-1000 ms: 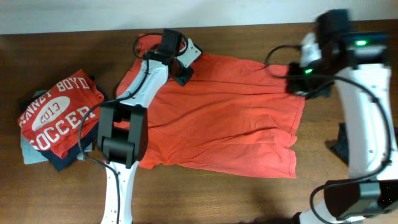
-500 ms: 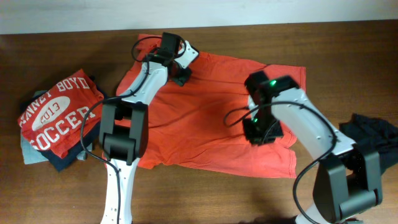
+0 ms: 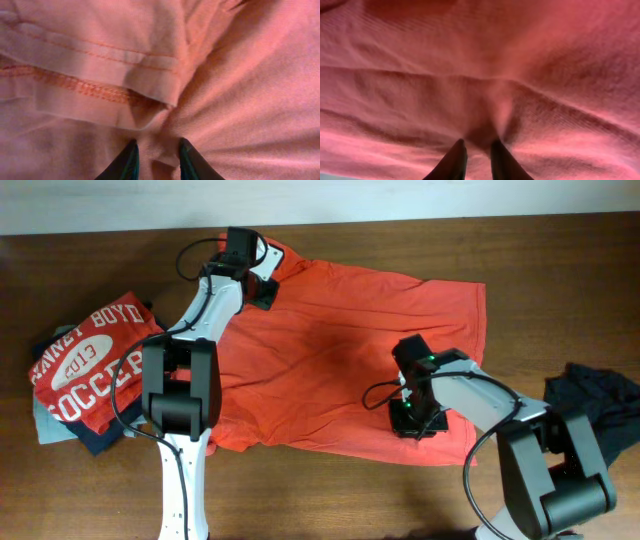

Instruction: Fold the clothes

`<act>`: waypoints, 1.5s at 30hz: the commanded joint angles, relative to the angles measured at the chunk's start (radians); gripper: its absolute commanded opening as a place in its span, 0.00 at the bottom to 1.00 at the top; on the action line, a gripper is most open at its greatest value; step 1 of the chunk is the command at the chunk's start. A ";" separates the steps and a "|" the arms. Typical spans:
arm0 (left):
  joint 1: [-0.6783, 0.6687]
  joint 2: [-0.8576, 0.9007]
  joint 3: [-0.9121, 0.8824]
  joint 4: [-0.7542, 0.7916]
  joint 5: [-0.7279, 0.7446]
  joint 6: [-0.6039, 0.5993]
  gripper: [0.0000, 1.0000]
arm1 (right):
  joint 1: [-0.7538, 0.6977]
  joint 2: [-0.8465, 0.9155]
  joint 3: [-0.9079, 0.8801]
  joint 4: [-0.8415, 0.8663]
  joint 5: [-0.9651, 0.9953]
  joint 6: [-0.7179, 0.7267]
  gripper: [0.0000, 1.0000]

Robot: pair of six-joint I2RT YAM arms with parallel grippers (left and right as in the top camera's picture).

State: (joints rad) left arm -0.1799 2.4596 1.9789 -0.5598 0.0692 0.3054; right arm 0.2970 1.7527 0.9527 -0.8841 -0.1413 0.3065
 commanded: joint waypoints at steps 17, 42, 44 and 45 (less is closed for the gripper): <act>0.058 0.033 0.014 -0.018 -0.113 -0.025 0.26 | -0.010 -0.003 -0.083 -0.200 -0.035 -0.002 0.16; -0.119 -0.196 0.676 -0.978 -0.168 -0.058 0.43 | -0.399 -0.193 0.317 -0.051 -0.164 -0.086 0.34; -0.132 -0.248 0.676 -1.049 -0.172 -0.070 0.43 | -0.429 -0.164 0.317 -0.027 -0.178 -0.087 0.38; -0.132 -0.271 0.676 -1.080 -0.172 -0.089 0.43 | -0.438 -0.151 0.317 -0.012 -0.187 -0.090 0.38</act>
State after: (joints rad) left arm -0.3130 2.3154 2.6183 -1.5768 -0.0631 0.2588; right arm -0.1028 1.5650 1.2675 -0.9222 -0.2661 0.2272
